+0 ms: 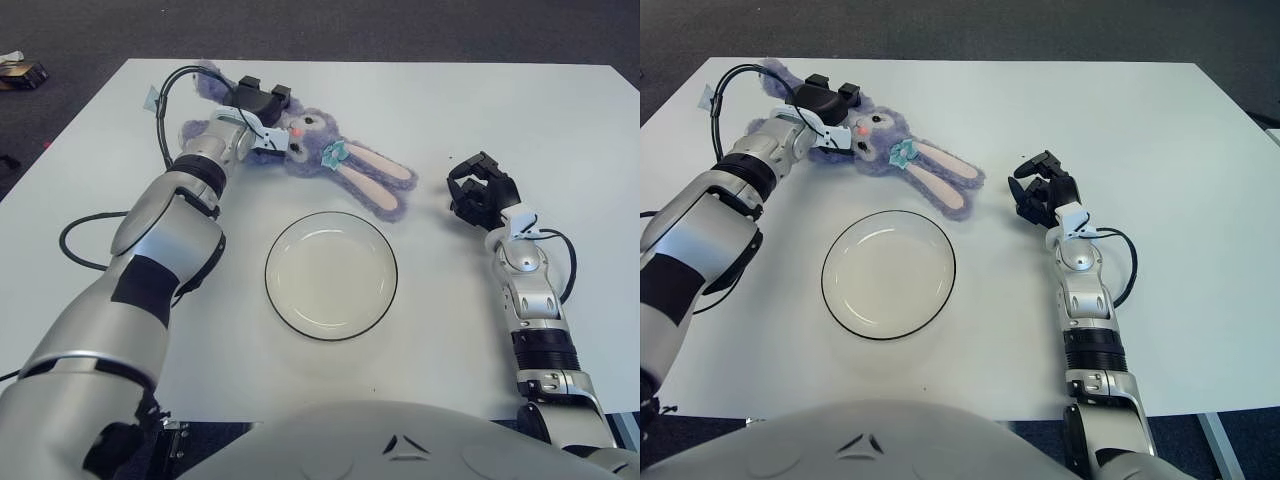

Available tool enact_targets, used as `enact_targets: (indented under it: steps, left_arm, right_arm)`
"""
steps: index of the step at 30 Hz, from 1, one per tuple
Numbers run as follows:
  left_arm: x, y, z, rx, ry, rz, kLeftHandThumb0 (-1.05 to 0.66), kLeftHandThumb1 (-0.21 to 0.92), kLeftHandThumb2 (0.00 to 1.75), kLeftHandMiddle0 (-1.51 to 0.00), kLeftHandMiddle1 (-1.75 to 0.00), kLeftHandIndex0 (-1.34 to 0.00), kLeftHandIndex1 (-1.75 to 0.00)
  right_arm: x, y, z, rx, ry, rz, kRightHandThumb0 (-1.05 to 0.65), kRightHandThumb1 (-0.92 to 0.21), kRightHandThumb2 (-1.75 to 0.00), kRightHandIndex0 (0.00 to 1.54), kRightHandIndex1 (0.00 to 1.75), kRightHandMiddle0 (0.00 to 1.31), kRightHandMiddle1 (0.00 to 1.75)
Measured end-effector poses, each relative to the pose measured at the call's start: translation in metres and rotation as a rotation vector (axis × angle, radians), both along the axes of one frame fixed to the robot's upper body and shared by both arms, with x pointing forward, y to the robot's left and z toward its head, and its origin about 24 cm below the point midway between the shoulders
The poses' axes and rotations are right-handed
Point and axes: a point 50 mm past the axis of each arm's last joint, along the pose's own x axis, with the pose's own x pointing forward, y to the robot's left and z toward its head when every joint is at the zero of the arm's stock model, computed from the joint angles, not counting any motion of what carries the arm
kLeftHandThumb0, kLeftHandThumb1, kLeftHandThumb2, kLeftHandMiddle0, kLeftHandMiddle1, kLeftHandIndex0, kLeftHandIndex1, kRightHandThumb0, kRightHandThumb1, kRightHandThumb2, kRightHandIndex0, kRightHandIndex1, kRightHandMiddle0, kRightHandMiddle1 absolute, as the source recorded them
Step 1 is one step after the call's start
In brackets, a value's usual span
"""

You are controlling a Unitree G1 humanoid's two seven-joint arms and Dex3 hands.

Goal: Put the doll into the plate.

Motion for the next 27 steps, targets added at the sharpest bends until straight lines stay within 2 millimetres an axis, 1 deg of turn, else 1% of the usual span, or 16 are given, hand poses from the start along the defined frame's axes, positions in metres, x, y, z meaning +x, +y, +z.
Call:
enact_targets:
  steps: [6,15,21,27]
  left_arm:
    - [0.0,-0.0003,0.0004,-0.004,-0.004,-0.002,0.0,0.39,1.21,-0.55,-1.67,-0.38,-1.75]
    - [-0.0004,-0.0003,0.0001,-0.01,-0.017,-0.007,0.0,0.38,1.21,-0.57,-1.65,-0.38,-1.75]
    - [-0.0005,-0.0002,-0.0001,-0.013,-0.022,-0.007,0.0,0.36,1.23,-0.6,-1.61,-0.41,-1.75]
    - [-0.0004,0.001,0.0002,-0.048,-0.022,0.006,0.0,0.33,1.25,-0.63,-1.59,-0.42,-1.75]
  right_arm:
    - [0.0002,-0.0005,-0.0001,0.003,0.002,0.002,-0.38,-0.74,-0.65,0.8,1.68,0.43,1.61]
    - [0.0002,-0.0009,-0.0001,0.006,0.002,0.003,-0.38,-0.74,-0.65,0.8,1.68,0.43,1.61]
    - [0.0002,-0.0011,-0.0001,0.006,0.002,0.003,-0.38,-0.74,-0.65,0.8,1.68,0.43,1.61]
    - [0.0005,-0.001,0.0001,0.006,0.003,0.005,-0.38,-0.74,-0.65,0.8,1.68,0.43,1.6]
